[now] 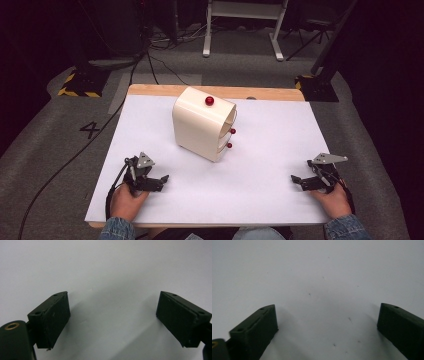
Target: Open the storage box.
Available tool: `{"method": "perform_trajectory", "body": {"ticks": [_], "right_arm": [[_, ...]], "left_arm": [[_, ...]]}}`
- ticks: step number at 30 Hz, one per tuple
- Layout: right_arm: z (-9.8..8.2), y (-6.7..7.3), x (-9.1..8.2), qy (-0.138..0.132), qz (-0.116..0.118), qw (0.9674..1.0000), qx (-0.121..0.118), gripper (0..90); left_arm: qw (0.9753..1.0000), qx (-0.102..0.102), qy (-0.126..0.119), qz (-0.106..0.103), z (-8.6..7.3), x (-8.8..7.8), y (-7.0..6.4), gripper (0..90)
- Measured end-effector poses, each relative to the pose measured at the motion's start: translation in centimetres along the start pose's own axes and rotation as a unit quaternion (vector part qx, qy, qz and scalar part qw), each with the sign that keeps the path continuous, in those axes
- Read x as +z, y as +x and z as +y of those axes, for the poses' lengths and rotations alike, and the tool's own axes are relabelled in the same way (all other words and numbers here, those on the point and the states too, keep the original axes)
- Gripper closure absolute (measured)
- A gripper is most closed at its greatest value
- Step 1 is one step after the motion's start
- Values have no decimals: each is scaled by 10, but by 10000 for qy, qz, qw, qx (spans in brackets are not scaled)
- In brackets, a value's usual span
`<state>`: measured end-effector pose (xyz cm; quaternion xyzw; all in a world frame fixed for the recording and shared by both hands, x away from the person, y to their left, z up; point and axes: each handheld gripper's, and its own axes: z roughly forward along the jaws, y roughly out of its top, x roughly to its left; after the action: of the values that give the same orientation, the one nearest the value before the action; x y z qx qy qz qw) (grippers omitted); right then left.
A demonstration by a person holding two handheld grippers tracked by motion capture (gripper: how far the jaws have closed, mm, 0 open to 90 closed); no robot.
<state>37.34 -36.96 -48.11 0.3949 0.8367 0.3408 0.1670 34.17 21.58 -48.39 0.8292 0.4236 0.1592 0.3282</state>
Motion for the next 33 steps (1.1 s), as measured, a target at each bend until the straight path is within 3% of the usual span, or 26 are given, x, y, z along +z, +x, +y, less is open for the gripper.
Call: {"method": "perform_trajectory", "body": {"ticks": [3, 4, 5, 7, 16, 18, 22, 30, 33], "right_arm": [[1, 3, -7, -49, 116, 9999, -81, 345], [1, 3, -7, -49, 116, 9999, -81, 345], [2, 5, -10, 27, 103, 9999, -26, 423], [4, 6, -11, 72, 172, 9998, 1, 454], [31, 25, -35, -293, 494, 9983, -68, 463], [42, 31, -42, -486, 600, 9970, -84, 467], [55, 37, -46, -493, 769, 9955, -258, 490], [92, 50, -43, -698, 1152, 9894, -538, 524], [111, 57, -42, -860, 1310, 9856, -633, 523]], "left_arm": [[10000, -1, 3, 3, 0, 0, 0, 118], [10000, -1, 3, 3, 0, 0, 0, 117], [10000, -15, 5, -3, 0, 0, 0, 116], [10000, -35, 9, -10, 1, 1, 0, 115], [10000, -13, 1, -8, 2, 2, 0, 108], [10000, -18, 2, -14, 2, 2, 0, 108], [10000, -17, -4, -8, 1, 2, 0, 108], [10000, -20, -25, 6, 1, 2, 0, 108], [10000, -20, -19, 10, 1, 2, 0, 108]]}}
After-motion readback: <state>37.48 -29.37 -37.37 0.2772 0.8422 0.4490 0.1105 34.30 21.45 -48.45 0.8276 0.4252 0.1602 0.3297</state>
